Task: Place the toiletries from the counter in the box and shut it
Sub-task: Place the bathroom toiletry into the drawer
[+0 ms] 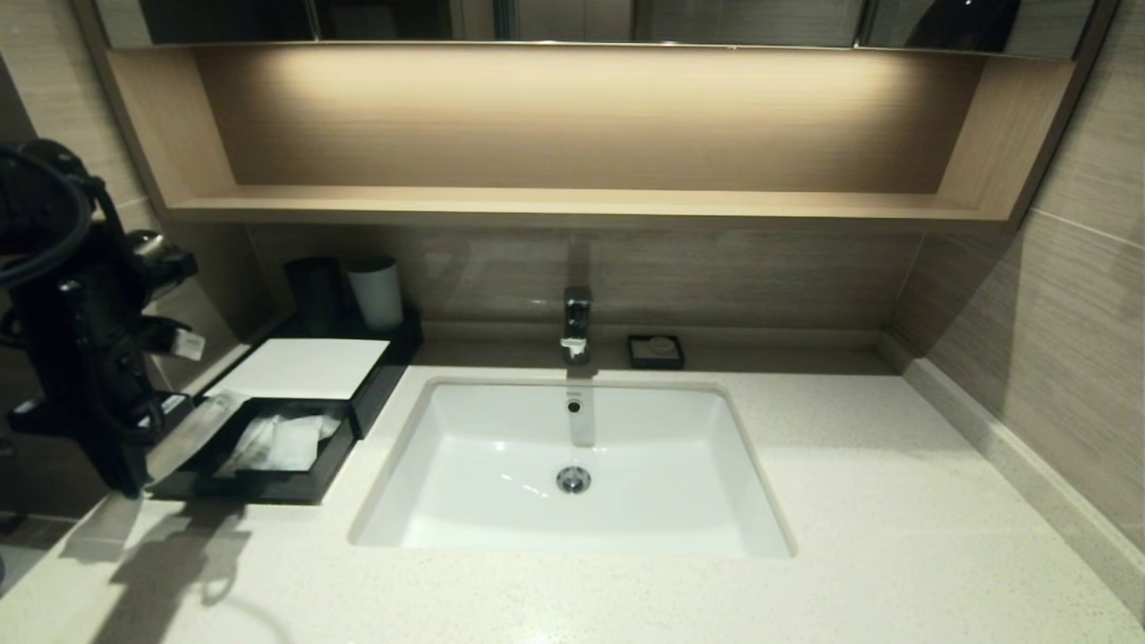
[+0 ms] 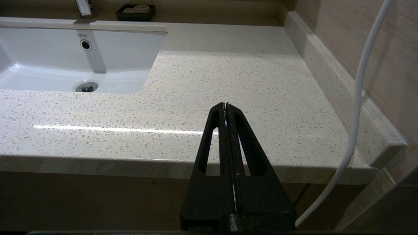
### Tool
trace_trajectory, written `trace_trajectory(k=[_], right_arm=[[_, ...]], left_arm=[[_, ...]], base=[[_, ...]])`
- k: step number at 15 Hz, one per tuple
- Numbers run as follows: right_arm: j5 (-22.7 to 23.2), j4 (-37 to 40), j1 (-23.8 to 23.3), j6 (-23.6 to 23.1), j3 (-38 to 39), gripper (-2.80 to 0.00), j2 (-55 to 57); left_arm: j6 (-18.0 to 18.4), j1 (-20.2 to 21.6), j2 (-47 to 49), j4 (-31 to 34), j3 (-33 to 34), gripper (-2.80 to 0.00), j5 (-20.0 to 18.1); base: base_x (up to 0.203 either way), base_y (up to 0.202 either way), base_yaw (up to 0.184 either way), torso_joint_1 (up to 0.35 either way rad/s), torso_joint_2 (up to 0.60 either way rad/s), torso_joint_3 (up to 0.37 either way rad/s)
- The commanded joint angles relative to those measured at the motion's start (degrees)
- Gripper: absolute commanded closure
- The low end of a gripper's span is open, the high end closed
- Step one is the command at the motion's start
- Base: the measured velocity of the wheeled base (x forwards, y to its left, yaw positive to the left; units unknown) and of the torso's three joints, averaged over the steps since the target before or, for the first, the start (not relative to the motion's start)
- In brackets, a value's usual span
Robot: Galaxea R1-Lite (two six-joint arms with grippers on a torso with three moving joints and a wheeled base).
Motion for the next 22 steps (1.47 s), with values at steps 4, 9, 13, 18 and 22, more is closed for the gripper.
trace_trajectory(k=[4,9,13,18,22], right_arm=[[0.00,0.00,0.01,-0.02,0.09,0.00,-0.09],[0.00,0.00,0.01,-0.02,0.09,0.00,-0.09],[0.00,0.00,0.01,-0.02,0.09,0.00,-0.09],[0.00,0.00,0.01,-0.02,0.09,0.00,-0.09],[0.00,0.00,0.01,-0.02,0.09,0.00,0.00]], left_arm=[[0.01,-0.02,3.13,0.24,-0.10,0.00,0.06],[-0.07,0.06,5.01,-1.69,-0.10,0.00,0.06],[-0.25,-0.02,6.66,-2.61,-0.10,0.00,-0.11],[-0.47,-0.02,7.44,-4.54,-0.10,0.00,-0.11],[-0.51,-0.02,8.56,-6.19,-0.35,0.00,-0.11]], base=[[0.000,0.000,0.000,0.000,0.00,0.000],[0.000,0.000,0.000,0.000,0.00,0.000],[0.000,0.000,0.000,0.000,0.00,0.000],[0.000,0.000,0.000,0.000,0.00,0.000],[0.000,0.000,0.000,0.000,0.00,0.000]])
